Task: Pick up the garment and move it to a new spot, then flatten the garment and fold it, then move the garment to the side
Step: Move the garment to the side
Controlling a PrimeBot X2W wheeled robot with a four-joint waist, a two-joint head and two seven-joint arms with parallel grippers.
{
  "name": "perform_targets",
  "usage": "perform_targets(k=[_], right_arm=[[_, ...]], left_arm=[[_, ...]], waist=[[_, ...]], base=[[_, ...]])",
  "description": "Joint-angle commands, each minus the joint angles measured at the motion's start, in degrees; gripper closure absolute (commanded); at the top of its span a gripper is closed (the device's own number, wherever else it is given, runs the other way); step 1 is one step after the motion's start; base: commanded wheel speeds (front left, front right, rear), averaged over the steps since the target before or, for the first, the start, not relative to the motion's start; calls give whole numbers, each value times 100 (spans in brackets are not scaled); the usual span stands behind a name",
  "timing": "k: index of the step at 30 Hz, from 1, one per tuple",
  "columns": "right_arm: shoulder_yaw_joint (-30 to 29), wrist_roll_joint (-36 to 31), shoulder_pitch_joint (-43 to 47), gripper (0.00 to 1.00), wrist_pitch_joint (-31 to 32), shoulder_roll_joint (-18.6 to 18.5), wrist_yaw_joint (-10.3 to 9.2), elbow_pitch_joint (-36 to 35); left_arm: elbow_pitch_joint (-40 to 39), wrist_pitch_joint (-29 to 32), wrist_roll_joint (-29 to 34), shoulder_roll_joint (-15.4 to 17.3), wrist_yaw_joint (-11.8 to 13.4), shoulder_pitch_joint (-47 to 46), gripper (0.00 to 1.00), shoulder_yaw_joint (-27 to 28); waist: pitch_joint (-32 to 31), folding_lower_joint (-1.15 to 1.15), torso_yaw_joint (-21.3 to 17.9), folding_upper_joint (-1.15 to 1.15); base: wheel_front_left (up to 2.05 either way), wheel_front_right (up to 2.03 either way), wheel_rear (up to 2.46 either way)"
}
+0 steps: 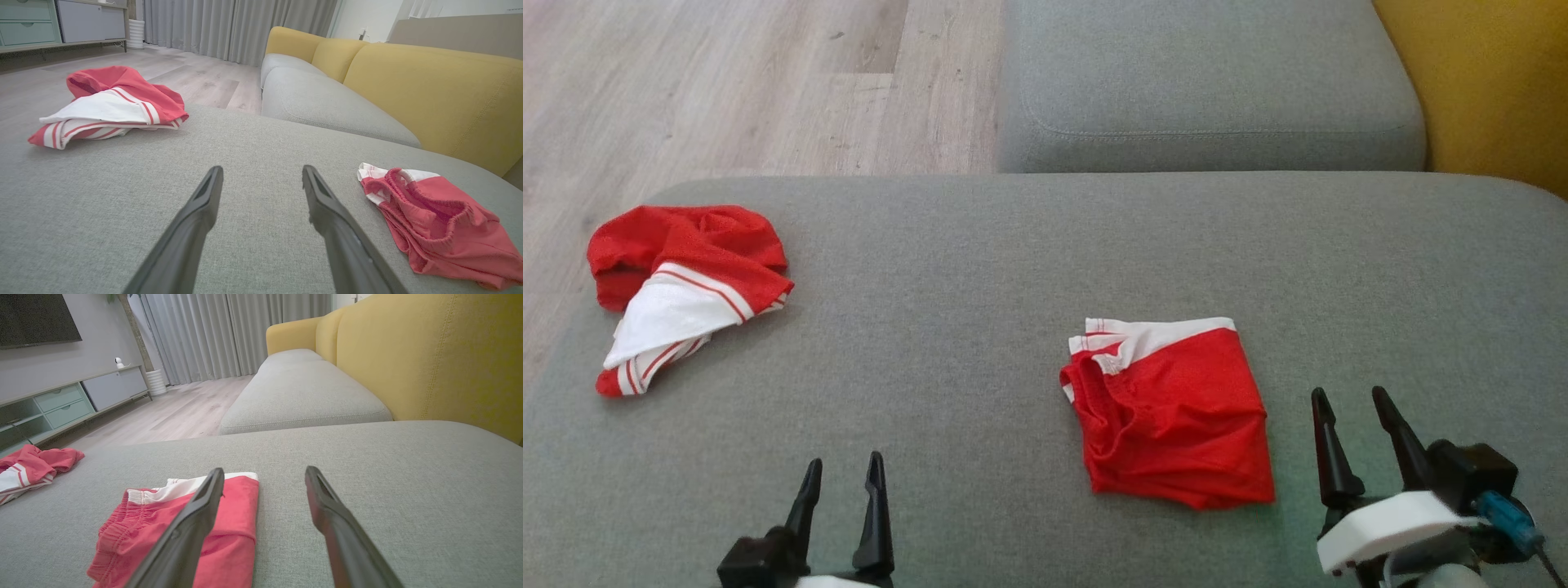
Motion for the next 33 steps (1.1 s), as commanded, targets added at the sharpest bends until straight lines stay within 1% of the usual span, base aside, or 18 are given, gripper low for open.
perform_targets(k=[1,18,25,33], right_arm=[[107,20,-114,0,-74,-29,39,-142],[0,-245,-175,0,79,-29,39,-9],[-230,-563,-735,0,624,-29,39,203],[-472,-935,-1445,0,1246,-29,39,788]], left_arm=[[-195,-60,-22,77,37,-223,0,187],[-222,-19,-41,98,50,-274,0,110],[-223,-2,-20,87,37,-339,0,41],[-171,-4,-2,5,13,-414,0,-46]], waist=[[0,0,8,0],[46,0,88,0],[145,0,259,0],[401,0,692,0]], base=[[0,0,0],[0,0,0],[0,0,0],[0,0,0]])
